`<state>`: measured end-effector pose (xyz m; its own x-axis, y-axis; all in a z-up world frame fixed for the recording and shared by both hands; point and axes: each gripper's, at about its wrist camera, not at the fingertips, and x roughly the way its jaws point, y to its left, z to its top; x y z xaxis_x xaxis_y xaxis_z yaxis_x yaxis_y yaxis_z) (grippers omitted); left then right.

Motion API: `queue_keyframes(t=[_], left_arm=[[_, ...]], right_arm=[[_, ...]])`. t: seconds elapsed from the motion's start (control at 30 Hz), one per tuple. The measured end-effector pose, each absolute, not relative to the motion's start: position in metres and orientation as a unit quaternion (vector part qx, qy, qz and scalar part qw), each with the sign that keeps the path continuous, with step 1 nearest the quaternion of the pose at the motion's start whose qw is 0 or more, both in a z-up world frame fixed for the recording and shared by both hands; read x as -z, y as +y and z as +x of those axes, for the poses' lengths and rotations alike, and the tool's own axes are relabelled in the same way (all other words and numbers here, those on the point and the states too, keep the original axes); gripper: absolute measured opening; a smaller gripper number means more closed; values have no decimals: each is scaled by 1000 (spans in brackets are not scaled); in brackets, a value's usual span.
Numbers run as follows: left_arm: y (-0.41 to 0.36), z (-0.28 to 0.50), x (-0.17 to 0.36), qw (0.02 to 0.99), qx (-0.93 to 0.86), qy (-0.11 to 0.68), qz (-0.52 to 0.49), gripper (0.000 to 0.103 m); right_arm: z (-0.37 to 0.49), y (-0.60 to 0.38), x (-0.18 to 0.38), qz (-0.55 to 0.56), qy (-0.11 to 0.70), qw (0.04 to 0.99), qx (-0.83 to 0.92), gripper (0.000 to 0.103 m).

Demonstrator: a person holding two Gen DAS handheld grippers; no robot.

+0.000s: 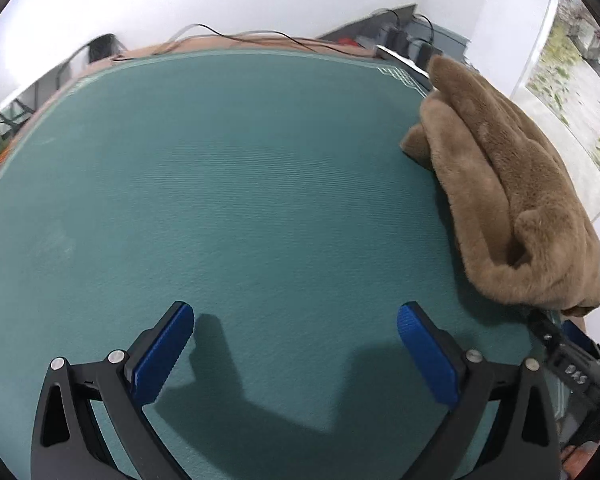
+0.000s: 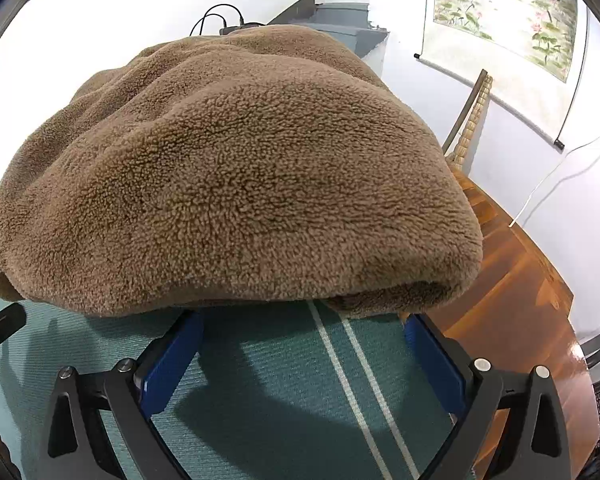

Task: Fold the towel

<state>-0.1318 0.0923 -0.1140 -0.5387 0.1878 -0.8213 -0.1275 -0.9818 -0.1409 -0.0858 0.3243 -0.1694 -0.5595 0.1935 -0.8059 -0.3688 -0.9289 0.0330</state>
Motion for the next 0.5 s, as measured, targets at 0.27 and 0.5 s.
queue_keyframes(t=[0.27, 0.5], left_arm=[[92, -94, 108, 110, -873, -44, -473, 102], [100, -74, 92, 125, -881, -35, -456, 102]], right_arm=[[-7, 271, 63, -271, 19, 120, -955, 102], [-49, 276, 34, -225, 19, 78, -971, 102]])
